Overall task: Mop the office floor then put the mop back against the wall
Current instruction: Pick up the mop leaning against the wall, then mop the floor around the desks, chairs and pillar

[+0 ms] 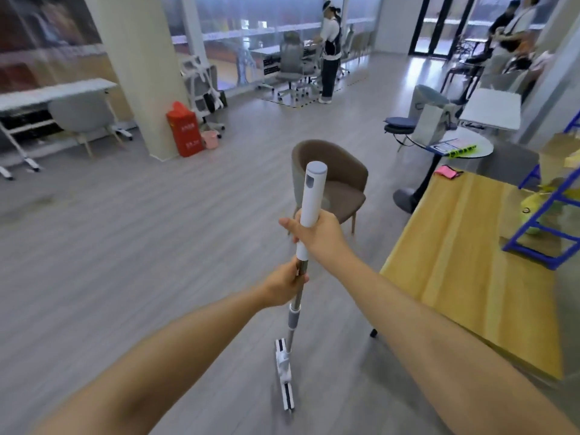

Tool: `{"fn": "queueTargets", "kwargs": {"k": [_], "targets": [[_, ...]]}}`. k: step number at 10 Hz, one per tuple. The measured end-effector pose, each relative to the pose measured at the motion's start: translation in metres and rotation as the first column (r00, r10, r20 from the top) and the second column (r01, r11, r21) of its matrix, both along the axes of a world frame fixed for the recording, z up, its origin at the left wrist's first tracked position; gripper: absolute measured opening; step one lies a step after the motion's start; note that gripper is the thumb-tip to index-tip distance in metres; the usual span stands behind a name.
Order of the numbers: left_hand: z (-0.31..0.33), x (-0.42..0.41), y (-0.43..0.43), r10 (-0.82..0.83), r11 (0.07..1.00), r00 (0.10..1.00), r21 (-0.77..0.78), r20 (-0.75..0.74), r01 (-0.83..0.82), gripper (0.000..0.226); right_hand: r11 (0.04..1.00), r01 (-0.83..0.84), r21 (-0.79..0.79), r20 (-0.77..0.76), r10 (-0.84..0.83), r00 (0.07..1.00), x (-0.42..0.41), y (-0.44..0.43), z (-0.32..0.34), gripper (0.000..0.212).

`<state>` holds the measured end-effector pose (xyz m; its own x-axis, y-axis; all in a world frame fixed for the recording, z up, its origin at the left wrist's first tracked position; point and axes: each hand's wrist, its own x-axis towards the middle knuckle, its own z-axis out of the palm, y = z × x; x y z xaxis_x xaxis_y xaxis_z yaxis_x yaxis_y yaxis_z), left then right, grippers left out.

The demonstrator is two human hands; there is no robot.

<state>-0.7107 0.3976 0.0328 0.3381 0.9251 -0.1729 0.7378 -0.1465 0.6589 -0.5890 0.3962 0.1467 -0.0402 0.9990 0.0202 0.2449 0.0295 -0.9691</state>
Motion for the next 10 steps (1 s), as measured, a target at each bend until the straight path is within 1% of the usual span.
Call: {"fn": "queueTargets", "kwargs": {"k": [1, 2, 3, 4, 5, 6, 7, 8, 9, 10], "targets": [[0.002, -0.045, 0.014, 0.098, 0.995, 0.994, -0.002, -0.045, -0.098, 0.010, 0.998, 0.061, -0.013, -0.052, -0.062, 0.997, -0.052, 0.016, -0.008, 0.037], [-0.006, -0.074, 0.014, 0.262, 0.965, 0.963, 0.026, -0.066, -0.261, 0.010, 0.992, 0.126, -0.023, -0.130, -0.128, 0.983, -0.091, 0.017, -0.022, 0.037], [-0.041, -0.095, 0.006, 0.439, 0.898, 0.897, 0.036, -0.043, -0.438, 0.017, 0.995, 0.061, -0.074, -0.167, -0.073, 0.983, -0.110, 0.007, -0.050, 0.038], [-0.075, -0.099, -0.021, 0.534, 0.845, 0.846, 0.037, -0.002, -0.534, 0.013, 0.981, -0.102, -0.168, -0.106, 0.084, 0.991, -0.100, -0.014, -0.080, 0.030], [-0.105, -0.084, -0.064, 0.612, 0.789, 0.786, -0.010, 0.084, -0.614, 0.031, 0.894, -0.372, -0.248, -0.014, 0.381, 0.924, -0.070, -0.043, -0.113, 0.022], [-0.142, -0.066, -0.089, 0.636, 0.770, 0.770, -0.096, 0.046, -0.630, 0.031, 0.764, -0.600, -0.237, 0.047, 0.626, 0.778, -0.013, -0.053, -0.137, 0.015], [-0.174, -0.042, -0.096, 0.575, 0.818, 0.818, 0.012, -0.030, -0.575, 0.032, 0.631, -0.720, -0.290, 0.199, 0.775, 0.599, 0.023, -0.048, -0.149, 0.036], [-0.189, 0.003, -0.118, 0.499, 0.865, 0.862, -0.014, -0.090, -0.502, 0.024, 0.530, -0.676, -0.512, 0.247, 0.844, 0.475, 0.080, -0.061, -0.146, 0.023], [-0.217, 0.034, -0.132, 0.488, 0.872, 0.863, 0.027, -0.132, -0.489, 0.025, 0.496, -0.644, -0.582, 0.219, 0.858, 0.464, 0.113, -0.067, -0.165, 0.027], [-0.242, 0.071, -0.143, 0.423, 0.903, 0.882, 0.022, -0.208, -0.429, 0.024, 0.473, -0.570, -0.672, 0.120, 0.829, 0.546, 0.148, -0.079, -0.181, 0.039]]}}
